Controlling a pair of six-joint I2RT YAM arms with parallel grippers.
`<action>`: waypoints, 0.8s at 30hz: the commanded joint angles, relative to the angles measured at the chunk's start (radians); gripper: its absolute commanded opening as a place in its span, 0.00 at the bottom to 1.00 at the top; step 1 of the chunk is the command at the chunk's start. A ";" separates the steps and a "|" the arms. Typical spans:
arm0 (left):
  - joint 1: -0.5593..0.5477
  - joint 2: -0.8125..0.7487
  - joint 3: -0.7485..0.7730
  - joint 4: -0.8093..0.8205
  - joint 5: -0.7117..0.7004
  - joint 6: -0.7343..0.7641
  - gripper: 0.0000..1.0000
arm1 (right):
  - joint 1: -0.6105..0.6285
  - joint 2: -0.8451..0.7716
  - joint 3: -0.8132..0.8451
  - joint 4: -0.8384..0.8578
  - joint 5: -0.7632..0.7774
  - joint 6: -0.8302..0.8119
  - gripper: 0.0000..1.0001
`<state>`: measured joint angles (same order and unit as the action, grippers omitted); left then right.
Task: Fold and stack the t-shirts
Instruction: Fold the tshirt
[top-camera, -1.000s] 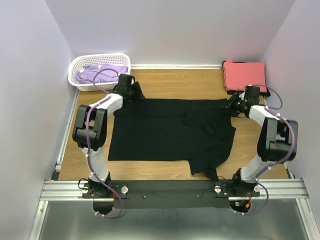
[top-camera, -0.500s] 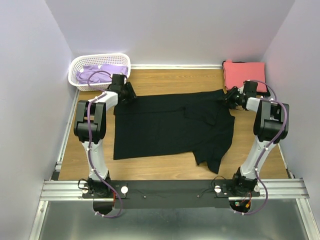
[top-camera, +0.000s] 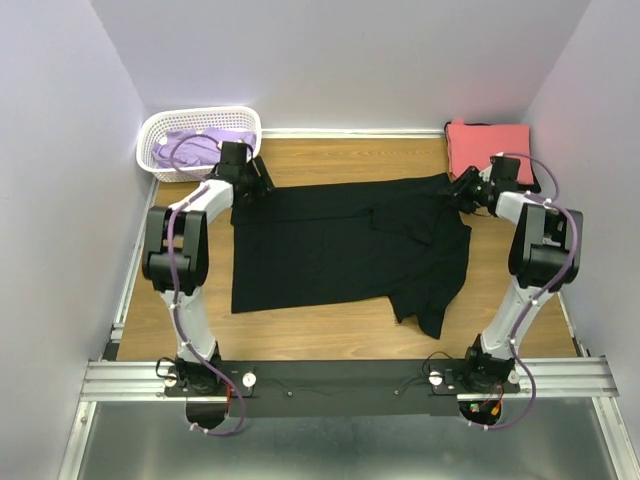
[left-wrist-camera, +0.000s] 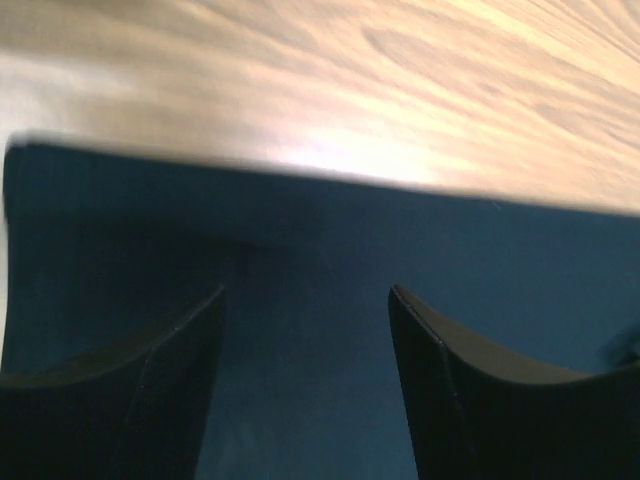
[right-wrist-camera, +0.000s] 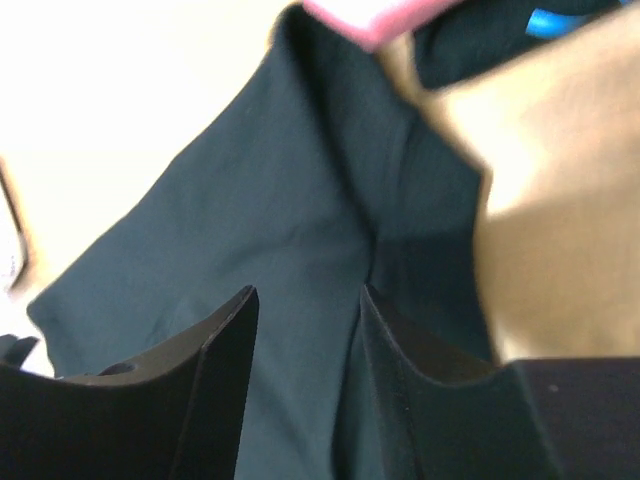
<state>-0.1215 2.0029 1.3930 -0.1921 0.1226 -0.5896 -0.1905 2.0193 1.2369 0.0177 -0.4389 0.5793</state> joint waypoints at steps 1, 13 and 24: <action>-0.044 -0.251 -0.077 -0.007 -0.073 0.007 0.77 | 0.029 -0.186 -0.057 -0.090 0.077 -0.064 0.55; -0.165 -0.866 -0.575 -0.204 -0.337 -0.067 0.79 | 0.241 -0.538 -0.248 -0.297 0.154 -0.188 0.63; -0.167 -1.130 -0.718 -0.262 -0.359 -0.072 0.75 | 0.395 -0.239 -0.088 -0.090 0.083 -0.112 0.40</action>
<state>-0.2840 0.8864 0.7044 -0.4370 -0.2047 -0.6403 0.2127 1.6993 1.0843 -0.1585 -0.3305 0.4232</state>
